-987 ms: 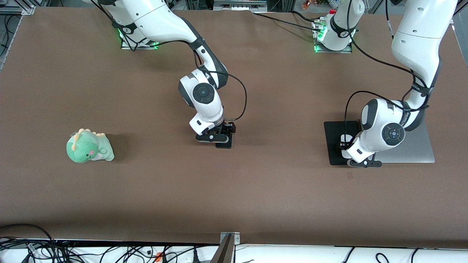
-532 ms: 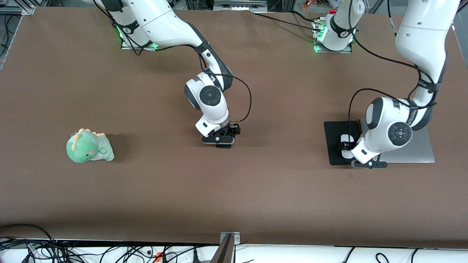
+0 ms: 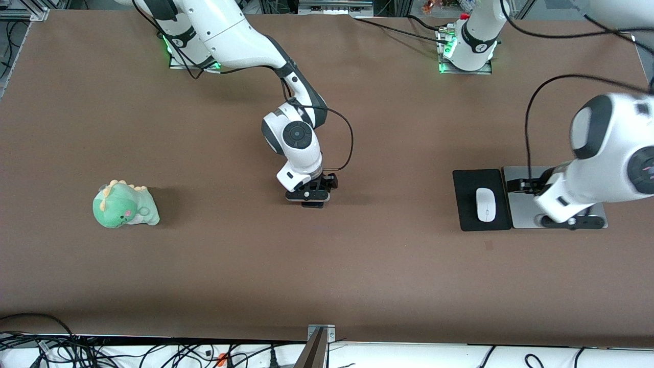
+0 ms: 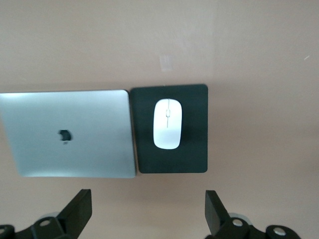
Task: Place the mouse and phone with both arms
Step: 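Release the mouse and raise the left gripper while the right gripper grasps the phone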
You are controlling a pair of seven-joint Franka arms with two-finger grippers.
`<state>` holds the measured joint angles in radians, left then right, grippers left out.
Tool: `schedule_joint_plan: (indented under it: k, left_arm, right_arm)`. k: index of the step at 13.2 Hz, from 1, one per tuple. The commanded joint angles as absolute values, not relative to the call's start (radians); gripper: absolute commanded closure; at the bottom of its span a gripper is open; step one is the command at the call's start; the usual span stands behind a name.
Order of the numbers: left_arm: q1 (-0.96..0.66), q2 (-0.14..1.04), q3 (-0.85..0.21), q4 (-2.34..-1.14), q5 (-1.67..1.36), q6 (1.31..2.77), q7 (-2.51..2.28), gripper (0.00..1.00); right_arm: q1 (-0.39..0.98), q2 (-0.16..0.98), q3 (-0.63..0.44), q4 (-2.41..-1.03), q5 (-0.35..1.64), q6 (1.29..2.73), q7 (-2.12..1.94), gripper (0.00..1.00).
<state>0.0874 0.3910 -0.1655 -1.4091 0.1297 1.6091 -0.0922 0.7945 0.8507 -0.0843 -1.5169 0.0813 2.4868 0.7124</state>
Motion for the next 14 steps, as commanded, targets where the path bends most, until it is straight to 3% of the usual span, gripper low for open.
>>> schedule_joint_plan:
  k: [1,5,10,14]
  left_arm:
    - [0.091,0.292,-0.172,-1.373,0.1,1.571,-0.071,0.0]
    - [0.066,0.291,-0.184,-1.287,0.181,1.575,-0.074,0.0]
    - [0.097,0.27,-0.184,-1.298,0.082,1.571,-0.034,0.0]
    - [0.107,0.109,-0.186,-1.542,0.074,1.705,-0.026,0.0]
  right_arm:
    - [0.811,0.874,-0.097,-1.491,0.071,2.5,0.742,0.1]
    - [0.81,0.868,-0.1,-1.491,0.051,2.497,0.726,0.44]
    - [0.758,0.784,-0.127,-1.494,0.043,2.38,0.591,0.47]
    - [0.612,0.649,-0.14,-1.56,0.054,2.23,0.304,0.46]
